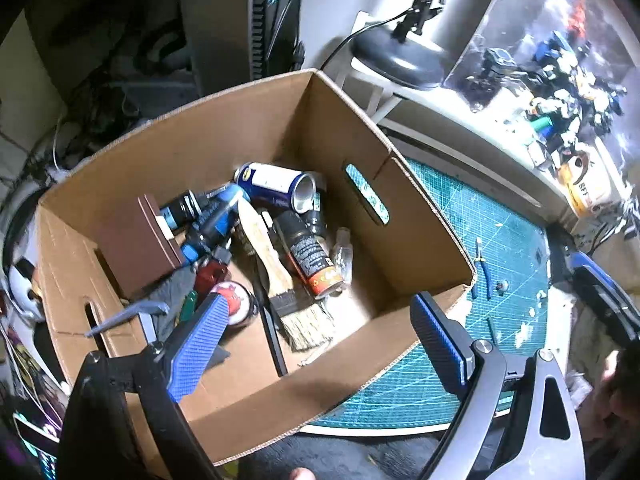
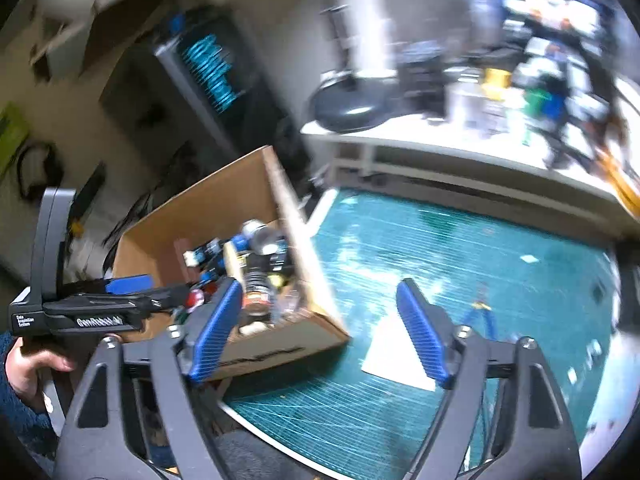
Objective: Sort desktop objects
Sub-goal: 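Withdraw both tools from the box back over the cutting mat, then lower left tool onto the small translucent white box and close it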
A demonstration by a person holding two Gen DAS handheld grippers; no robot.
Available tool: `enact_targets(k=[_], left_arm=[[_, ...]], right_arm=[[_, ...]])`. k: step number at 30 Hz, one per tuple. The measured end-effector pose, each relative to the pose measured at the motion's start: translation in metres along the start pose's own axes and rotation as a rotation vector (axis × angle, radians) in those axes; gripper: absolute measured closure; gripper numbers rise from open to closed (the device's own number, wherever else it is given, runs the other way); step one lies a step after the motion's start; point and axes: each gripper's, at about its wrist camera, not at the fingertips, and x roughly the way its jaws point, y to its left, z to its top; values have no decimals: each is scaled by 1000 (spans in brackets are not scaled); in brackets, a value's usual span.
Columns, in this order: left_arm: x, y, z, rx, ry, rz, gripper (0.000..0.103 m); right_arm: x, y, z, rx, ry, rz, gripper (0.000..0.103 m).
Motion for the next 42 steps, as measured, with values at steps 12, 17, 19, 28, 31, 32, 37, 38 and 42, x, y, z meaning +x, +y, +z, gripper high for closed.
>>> enact_targets(k=[12, 17, 19, 28, 31, 32, 37, 38, 42], left_arm=[[-1, -49, -15, 150, -49, -103, 0], [-5, -75, -19, 191, -56, -106, 0], [-7, -88, -23, 201, -59, -101, 0], [-6, -148, -63, 198, -58, -50, 0], [-3, -170, -84, 170, -44, -68, 0], [-1, -176, -90, 162, -39, -74, 0], [10, -201, -120, 102, -17, -97, 0], [11, -204, -124, 97, -21, -95, 0], [16, -216, -139, 137, -65, -100, 0]], right_arm=[[-115, -123, -72, 389, -115, -377, 10], [-152, -149, -102, 446, -159, -420, 0], [-158, -158, -111, 450, -162, -405, 0], [-170, -214, -147, 377, -157, -336, 0], [-179, -238, -159, 336, -167, -335, 0], [-182, -246, -163, 315, -175, -328, 0], [-185, -287, -188, 273, -145, -303, 1], [-183, -295, -192, 272, -126, -303, 1], [-180, -310, -208, 292, -77, -284, 2]])
